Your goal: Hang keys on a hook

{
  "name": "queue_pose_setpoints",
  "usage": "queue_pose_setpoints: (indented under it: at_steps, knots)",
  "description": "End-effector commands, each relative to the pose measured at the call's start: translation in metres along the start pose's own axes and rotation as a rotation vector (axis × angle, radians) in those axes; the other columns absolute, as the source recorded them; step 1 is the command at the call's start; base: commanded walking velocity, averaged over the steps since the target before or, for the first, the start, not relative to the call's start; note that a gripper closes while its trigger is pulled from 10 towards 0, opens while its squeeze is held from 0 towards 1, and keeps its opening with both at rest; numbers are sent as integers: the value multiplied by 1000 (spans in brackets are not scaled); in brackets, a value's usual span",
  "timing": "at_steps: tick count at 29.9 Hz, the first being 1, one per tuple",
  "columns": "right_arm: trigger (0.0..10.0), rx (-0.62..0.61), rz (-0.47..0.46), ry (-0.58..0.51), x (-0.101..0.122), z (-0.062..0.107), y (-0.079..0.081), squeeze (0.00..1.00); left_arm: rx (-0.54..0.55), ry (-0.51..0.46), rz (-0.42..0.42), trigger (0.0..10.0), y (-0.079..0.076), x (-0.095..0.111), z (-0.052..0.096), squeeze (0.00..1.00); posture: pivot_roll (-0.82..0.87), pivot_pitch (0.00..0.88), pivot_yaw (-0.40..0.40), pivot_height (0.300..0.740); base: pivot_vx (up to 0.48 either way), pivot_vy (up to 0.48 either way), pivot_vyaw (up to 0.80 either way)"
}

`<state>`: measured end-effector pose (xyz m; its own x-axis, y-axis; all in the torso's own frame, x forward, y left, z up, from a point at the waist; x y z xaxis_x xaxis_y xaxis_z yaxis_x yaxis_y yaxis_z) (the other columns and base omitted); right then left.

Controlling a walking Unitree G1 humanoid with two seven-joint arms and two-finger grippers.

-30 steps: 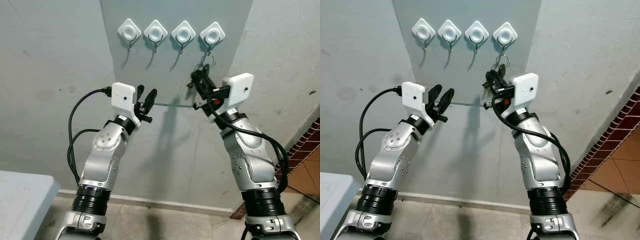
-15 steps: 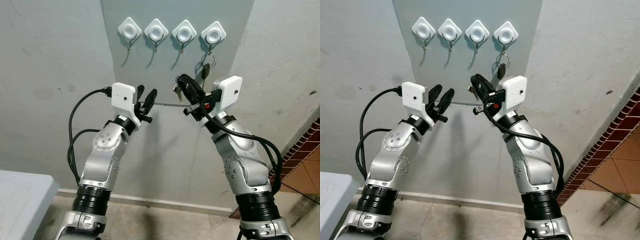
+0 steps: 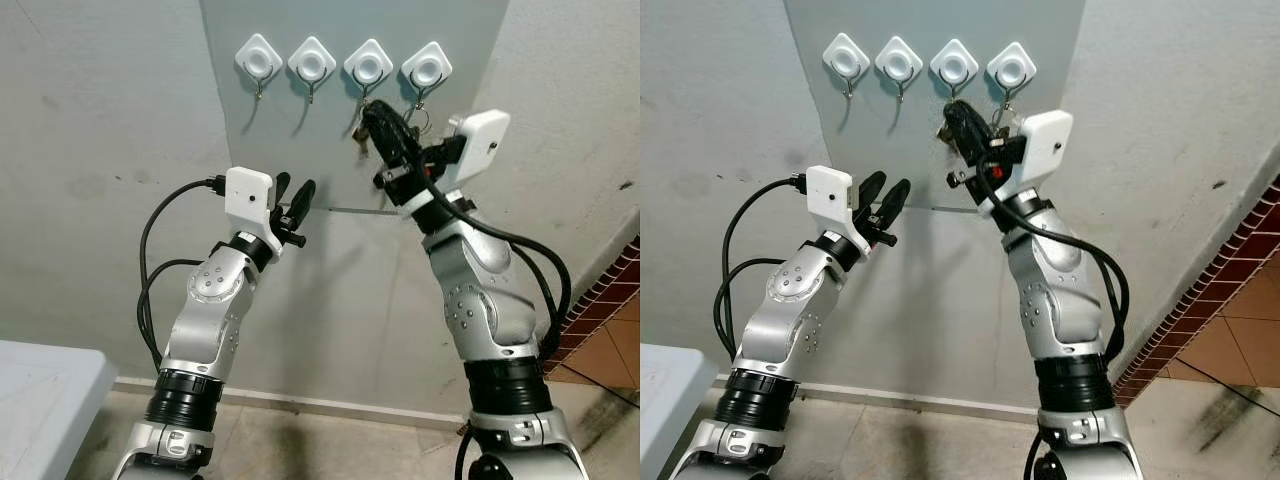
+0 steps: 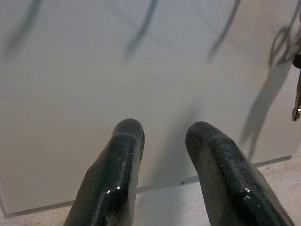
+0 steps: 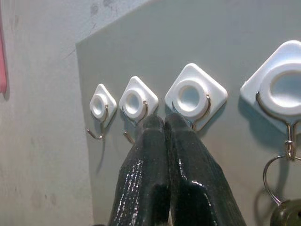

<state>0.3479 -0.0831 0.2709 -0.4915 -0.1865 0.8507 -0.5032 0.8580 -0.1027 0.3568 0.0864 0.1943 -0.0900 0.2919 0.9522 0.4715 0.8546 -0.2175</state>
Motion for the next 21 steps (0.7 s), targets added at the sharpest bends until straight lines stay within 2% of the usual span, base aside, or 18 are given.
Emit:
queue_pose_setpoints:
  at_steps: [1,15,21]
  knots:
    - [10000,-8,-3,-20,4,-6,-1,0,-8,-10,-11,10000,-2,4,-2,0,62,0,14,740,0,0,0]
    - [10000,-56,-34,1,1,-14,-6,0,1,-12,-5,10000,-1,4,-2,0,65,0,11,740,0,0,0]
    - [10000,-37,-21,-10,3,-16,-4,0,0,-13,-4,10000,-1,4,-2,0,64,0,10,740,0,0,0]
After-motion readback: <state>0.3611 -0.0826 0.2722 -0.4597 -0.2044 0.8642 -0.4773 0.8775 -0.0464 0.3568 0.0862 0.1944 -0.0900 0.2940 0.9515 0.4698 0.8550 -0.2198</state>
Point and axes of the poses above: a point about 5 cm out from each wrist's last joint towards the gripper, its own z axis pointing back from the gripper into the wrist, its own x axis along the axis of the wrist's last joint, y = z × x, the point moved 2 cm from there along -z, pointing out of the wrist towards the gripper, and after that the axes turned 12 degrees about z, right-handed, at the moved point
